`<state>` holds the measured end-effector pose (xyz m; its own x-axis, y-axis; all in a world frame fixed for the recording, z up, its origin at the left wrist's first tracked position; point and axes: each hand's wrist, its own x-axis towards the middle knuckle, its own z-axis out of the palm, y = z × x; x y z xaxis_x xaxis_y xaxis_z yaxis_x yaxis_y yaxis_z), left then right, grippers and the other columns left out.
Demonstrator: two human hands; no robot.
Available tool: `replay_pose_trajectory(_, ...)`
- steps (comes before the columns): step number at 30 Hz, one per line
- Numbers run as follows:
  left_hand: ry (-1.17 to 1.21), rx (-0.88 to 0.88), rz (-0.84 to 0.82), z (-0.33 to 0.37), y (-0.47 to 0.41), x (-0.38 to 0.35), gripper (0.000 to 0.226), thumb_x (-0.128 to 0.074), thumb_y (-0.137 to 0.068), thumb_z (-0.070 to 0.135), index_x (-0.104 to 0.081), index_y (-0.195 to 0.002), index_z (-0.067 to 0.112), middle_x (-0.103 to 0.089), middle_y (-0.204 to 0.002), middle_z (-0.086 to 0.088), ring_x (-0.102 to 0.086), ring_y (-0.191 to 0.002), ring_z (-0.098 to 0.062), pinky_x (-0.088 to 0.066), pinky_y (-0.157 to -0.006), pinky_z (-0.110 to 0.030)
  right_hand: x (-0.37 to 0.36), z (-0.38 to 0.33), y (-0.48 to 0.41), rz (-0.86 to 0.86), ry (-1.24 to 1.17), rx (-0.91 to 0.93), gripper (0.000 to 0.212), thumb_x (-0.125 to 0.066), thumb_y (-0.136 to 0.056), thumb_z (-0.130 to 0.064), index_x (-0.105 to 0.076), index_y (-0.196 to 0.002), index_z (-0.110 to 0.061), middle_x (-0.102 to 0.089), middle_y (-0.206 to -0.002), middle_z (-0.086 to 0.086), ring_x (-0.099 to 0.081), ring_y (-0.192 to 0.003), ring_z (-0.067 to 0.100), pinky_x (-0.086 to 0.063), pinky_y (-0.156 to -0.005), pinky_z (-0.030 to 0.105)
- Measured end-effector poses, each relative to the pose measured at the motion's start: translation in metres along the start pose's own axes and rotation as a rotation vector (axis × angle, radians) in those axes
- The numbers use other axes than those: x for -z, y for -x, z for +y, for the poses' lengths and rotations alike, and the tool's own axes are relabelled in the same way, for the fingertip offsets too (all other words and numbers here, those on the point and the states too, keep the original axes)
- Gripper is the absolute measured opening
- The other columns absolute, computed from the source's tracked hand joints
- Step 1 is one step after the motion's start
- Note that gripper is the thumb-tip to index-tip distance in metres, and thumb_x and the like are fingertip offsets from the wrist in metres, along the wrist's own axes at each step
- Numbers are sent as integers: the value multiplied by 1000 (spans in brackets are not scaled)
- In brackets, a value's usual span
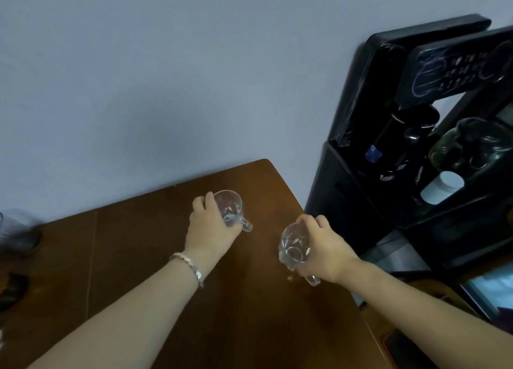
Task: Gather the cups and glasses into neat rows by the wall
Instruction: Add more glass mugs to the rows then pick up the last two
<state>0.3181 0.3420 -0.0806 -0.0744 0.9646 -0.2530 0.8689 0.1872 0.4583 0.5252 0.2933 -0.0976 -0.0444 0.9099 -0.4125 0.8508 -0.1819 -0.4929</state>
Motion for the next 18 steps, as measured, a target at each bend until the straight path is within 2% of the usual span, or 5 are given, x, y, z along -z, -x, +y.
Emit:
replay_pose_trajectory(3, 13, 156, -23, 22, -31, -15, 108, -73, -75, 49, -6, -151, 14, -9, -158, -12, -22, -142, -37, -36, -109, -48, 18, 12, 1, 54, 33, -4, 88, -84, -64, -23, -30, -134, -27, -33, -126, -1, -62, -102, 26, -54, -79, 28)
replay_pose_trajectory(7, 9, 166, 76, 22, -42, -32, 82, -73, -79, 34, -29, -144, 10, -32, -148, -9, -37, -129, -36, -47, -94, -46, 23, 25, 2, 107, 38, -16, 89, -84, -64, -26, -29, -134, -28, -34, -127, -1, -63, -97, 23, -52, -76, 25)
replay_pose_trajectory(9, 36, 159, 108, 12, -39, -34, 83, -77, -76, 32, -32, -142, 9, -36, -143, -10, -42, -127, -35, -47, -95, -45, 21, 28, 4, 112, 25, -33, 89, -85, -63, -28, -30, -133, -28, -34, -127, -1, -63, -96, 23, -51, -74, 24)
replay_pose_trajectory(13, 35, 162, 51, -6, -22, -29, 89, -83, -66, 36, -38, -138, 10, -45, -133, -11, -48, -124, -31, -48, -98, -43, 9, 25, 14, 76, 17, -50, 89, -85, -64, -28, -30, -134, -27, -35, -131, 1, -61, -105, 23, -55, -85, 30)
replay_pose_trajectory(18, 71, 7, -99, -43, 55, -9, 89, -85, -63, 36, -40, -137, 18, -48, -128, 1, -50, -120, -19, -48, -100, -36, -9, -2, 40, 39, 17, -48, 92, -83, -66, -34, -26, -138, -24, -37, -137, 1, -55, -115, 22, -52, -92, 33)
